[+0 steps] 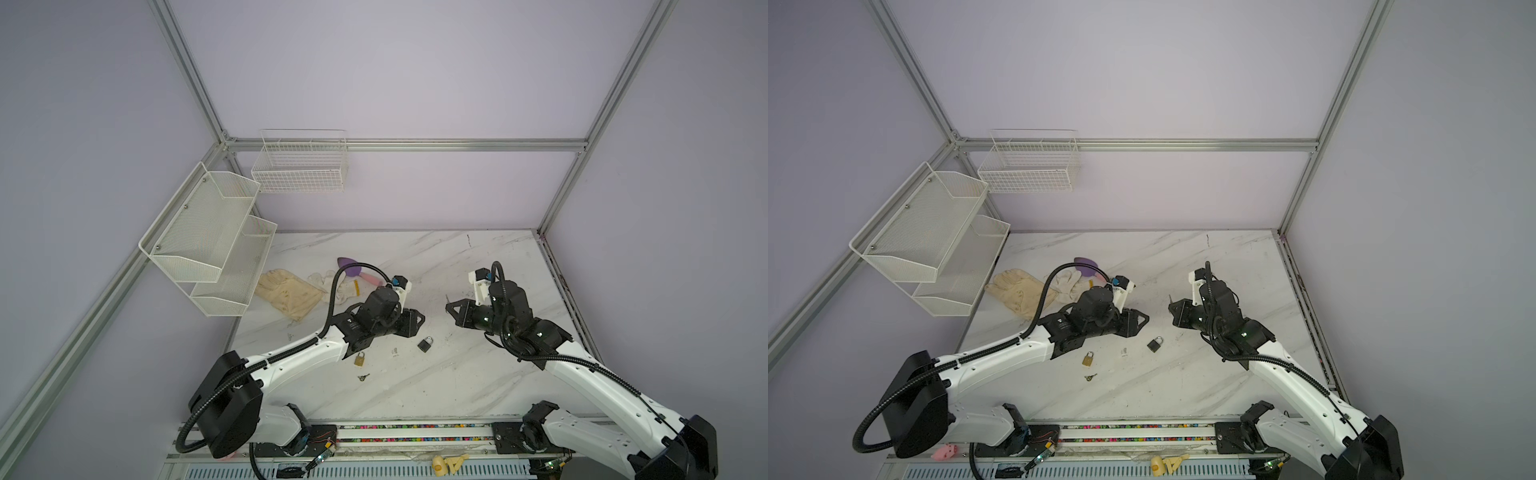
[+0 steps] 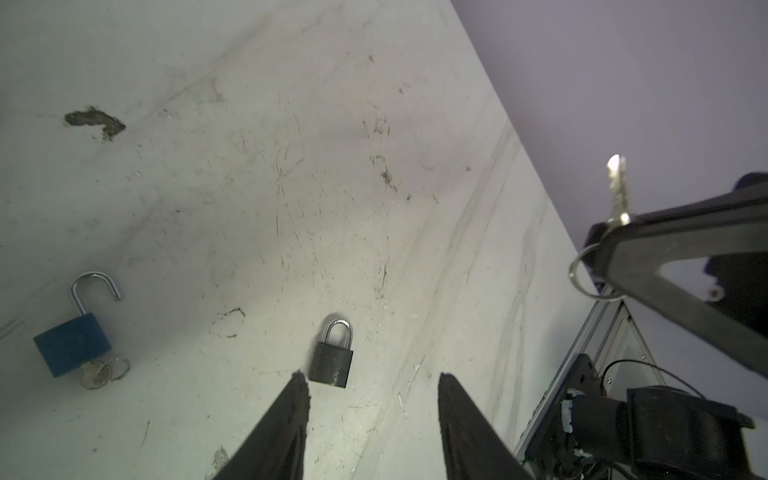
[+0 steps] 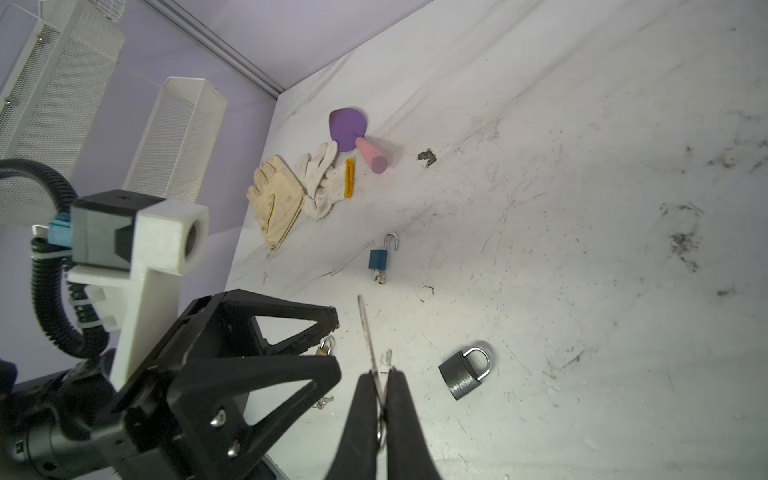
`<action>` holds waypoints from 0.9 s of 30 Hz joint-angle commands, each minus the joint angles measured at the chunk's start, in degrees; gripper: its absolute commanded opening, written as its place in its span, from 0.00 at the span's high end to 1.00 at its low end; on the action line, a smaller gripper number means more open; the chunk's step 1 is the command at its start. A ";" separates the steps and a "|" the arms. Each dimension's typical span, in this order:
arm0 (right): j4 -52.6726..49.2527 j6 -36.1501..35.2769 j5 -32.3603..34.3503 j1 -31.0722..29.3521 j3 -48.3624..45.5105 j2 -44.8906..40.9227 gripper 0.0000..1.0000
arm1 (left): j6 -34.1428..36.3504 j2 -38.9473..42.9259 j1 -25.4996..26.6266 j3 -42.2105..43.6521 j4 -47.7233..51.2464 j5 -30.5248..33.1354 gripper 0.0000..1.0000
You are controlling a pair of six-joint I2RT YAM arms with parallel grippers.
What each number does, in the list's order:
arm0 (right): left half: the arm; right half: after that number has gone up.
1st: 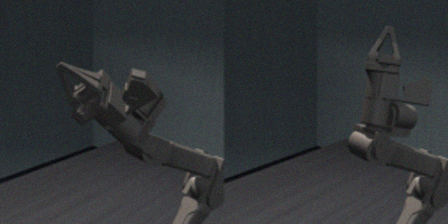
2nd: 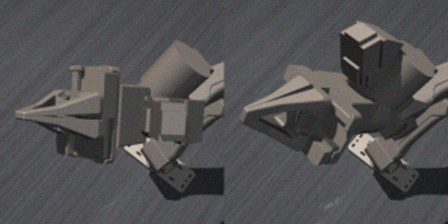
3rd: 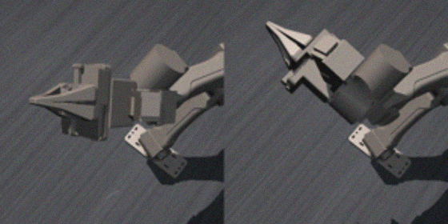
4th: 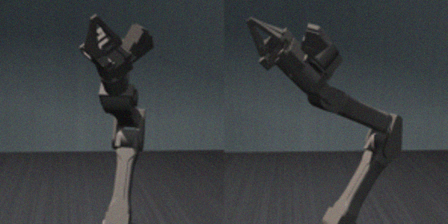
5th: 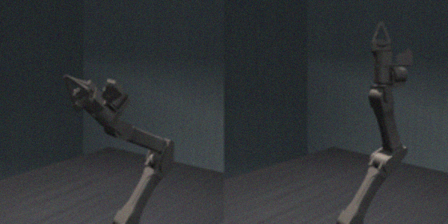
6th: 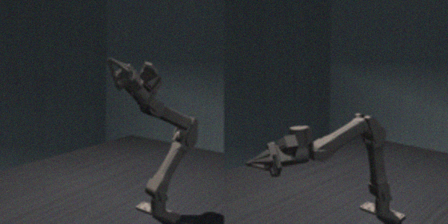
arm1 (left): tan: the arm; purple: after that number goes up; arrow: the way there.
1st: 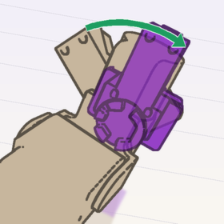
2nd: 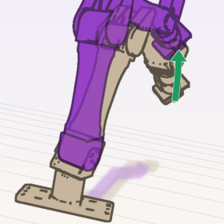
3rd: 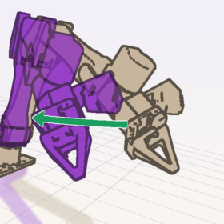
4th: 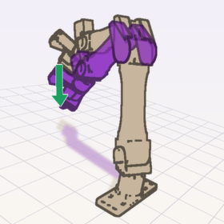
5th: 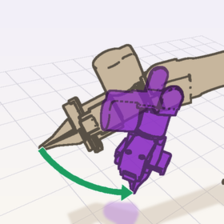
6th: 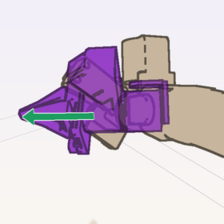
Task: Unlock with the key
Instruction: 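Lower the left gripper over the black padlock while the right gripper moves aside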
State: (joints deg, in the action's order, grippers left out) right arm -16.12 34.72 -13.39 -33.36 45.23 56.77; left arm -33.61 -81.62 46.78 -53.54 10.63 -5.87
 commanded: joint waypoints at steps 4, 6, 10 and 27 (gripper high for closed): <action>-5.48 1.93 1.93 0.19 -2.99 -5.27 1.00 | 4.42 -9.59 4.27 -11.89 8.57 5.96 0.48; -5.42 2.02 1.49 0.23 -3.43 -5.86 1.00 | 5.12 -12.11 5.02 -13.79 10.10 6.74 0.47; -4.90 1.89 -0.46 0.18 -4.11 -4.82 1.00 | 5.66 -16.75 5.51 -17.10 12.16 8.66 0.46; -5.81 -0.35 1.08 0.23 -3.84 -5.80 1.00 | 4.08 -26.58 6.89 -22.29 15.24 8.77 0.44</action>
State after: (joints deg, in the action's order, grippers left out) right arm -20.51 35.18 -13.21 -33.36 41.23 51.44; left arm -28.95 -108.33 52.93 -71.05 25.10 2.85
